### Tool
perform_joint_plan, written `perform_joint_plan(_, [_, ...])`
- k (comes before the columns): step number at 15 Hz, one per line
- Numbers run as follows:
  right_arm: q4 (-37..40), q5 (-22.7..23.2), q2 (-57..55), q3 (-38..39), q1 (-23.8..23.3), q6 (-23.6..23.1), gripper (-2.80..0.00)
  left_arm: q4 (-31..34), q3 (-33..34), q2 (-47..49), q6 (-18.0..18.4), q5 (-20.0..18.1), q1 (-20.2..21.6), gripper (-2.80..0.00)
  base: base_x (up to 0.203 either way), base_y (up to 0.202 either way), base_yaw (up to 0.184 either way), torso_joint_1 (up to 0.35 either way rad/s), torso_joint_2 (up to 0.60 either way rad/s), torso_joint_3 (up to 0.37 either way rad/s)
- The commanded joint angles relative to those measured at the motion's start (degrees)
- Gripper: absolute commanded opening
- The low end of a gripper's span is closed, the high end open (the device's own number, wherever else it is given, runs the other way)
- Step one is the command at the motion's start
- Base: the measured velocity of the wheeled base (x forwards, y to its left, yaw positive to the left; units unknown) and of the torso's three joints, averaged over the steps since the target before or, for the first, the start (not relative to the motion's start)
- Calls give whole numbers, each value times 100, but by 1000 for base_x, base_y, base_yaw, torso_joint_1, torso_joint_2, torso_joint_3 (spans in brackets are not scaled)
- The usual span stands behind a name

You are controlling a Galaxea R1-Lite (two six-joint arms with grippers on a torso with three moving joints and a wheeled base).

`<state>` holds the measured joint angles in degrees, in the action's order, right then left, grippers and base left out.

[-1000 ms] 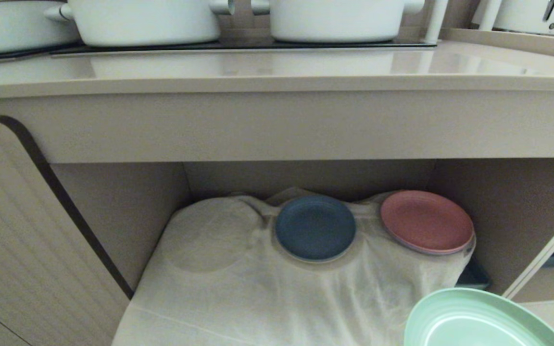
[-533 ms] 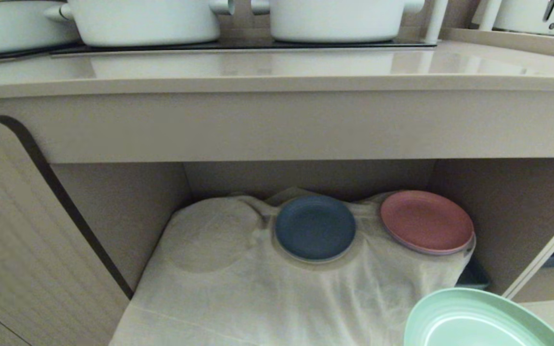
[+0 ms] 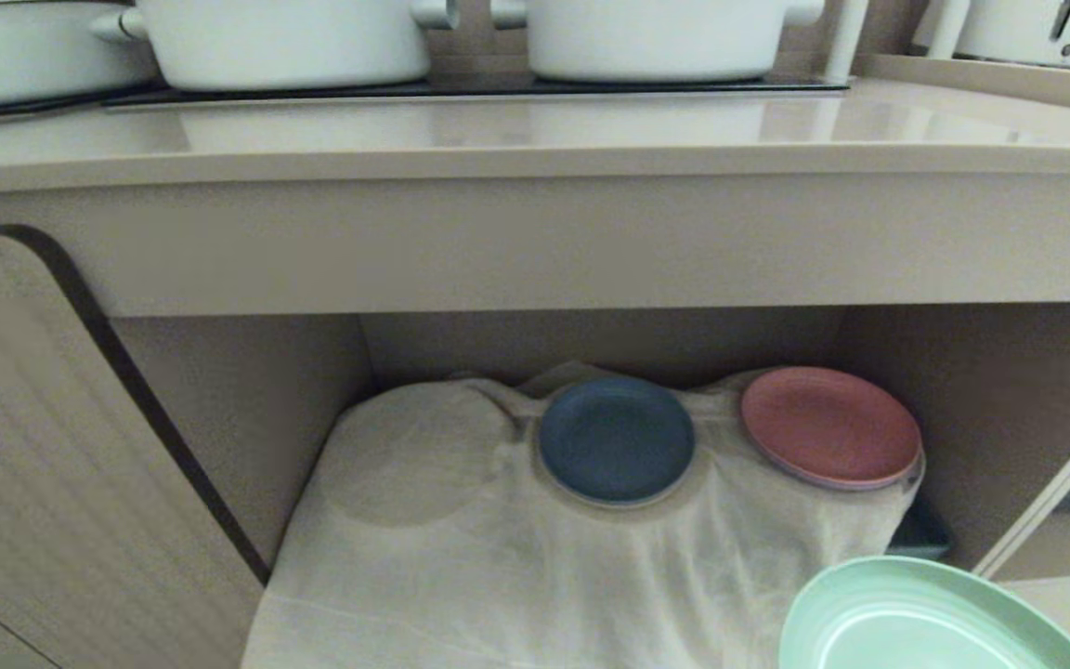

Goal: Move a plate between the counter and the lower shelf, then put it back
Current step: Put the plate in the cupboard

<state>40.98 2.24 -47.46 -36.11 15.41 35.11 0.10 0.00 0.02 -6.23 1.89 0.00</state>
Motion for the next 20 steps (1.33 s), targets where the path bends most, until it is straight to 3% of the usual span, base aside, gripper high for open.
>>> perform_joint_plan(1, [24,5,-9,-4,6,20,-280,-1,-1,-2,-10,-12,0,-280,1,182,3,6,6,7])
perform_joint_plan(20, [24,5,0,7,6,14,-280,-1,0,-2,-1,-7,0,-280,0,196,-1,2,2,3])
